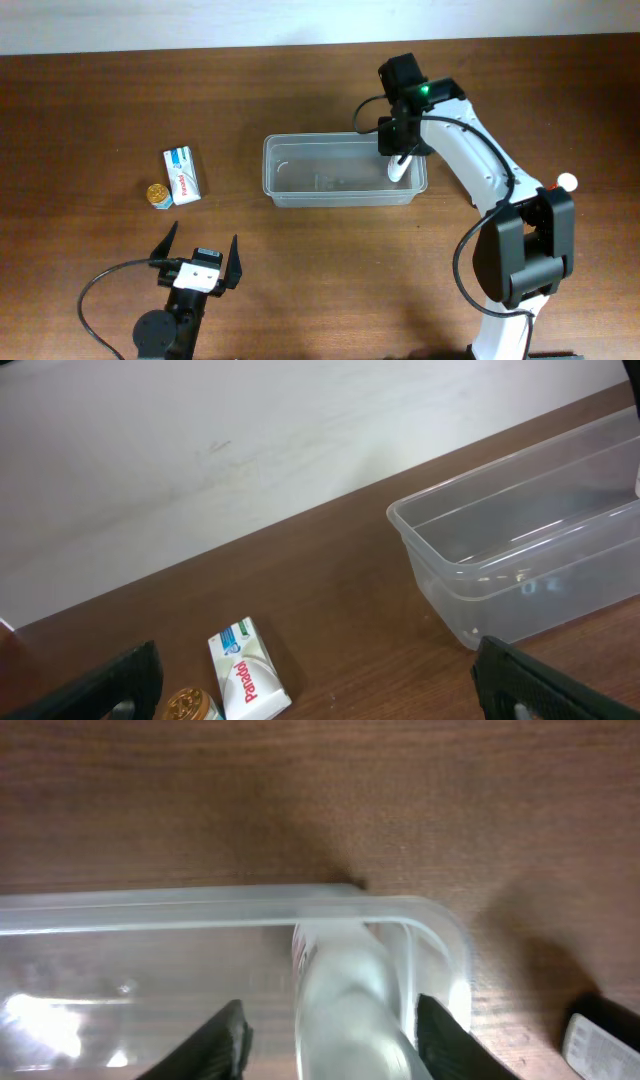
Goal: Pack container
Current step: 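Lower the spray bottle into the container and open the right gripper, then withdraw the right gripper toward the small black bottle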
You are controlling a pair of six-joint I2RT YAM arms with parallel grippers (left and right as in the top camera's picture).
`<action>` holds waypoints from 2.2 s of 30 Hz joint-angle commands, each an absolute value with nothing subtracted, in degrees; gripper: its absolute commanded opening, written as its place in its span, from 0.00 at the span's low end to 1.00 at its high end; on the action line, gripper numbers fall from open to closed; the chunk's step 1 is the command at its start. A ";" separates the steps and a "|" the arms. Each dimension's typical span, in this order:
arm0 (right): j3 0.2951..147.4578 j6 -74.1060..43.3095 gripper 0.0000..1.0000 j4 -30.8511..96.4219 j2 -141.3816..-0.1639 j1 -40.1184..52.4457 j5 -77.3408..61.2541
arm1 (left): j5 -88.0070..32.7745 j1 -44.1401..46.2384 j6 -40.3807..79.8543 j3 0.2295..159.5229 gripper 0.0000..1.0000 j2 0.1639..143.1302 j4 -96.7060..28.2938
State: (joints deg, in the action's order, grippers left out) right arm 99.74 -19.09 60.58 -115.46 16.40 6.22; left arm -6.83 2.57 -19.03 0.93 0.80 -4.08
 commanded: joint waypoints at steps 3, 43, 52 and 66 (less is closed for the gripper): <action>111.04 -17.37 0.52 66.76 -114.24 16.84 7.18 | -6.42 2.28 -18.70 0.49 0.99 0.30 -3.97; 118.74 -6.55 0.95 97.21 -87.20 -23.05 0.62 | -6.42 2.28 -18.70 0.49 0.99 0.30 -3.97; 98.74 -6.61 0.96 87.77 -84.38 -30.55 0.40 | -6.42 2.28 -18.70 0.49 1.00 0.30 -3.97; 83.68 5.96 0.93 75.37 -84.38 -27.18 -16.19 | -6.42 2.31 -18.70 0.49 0.99 0.30 -3.97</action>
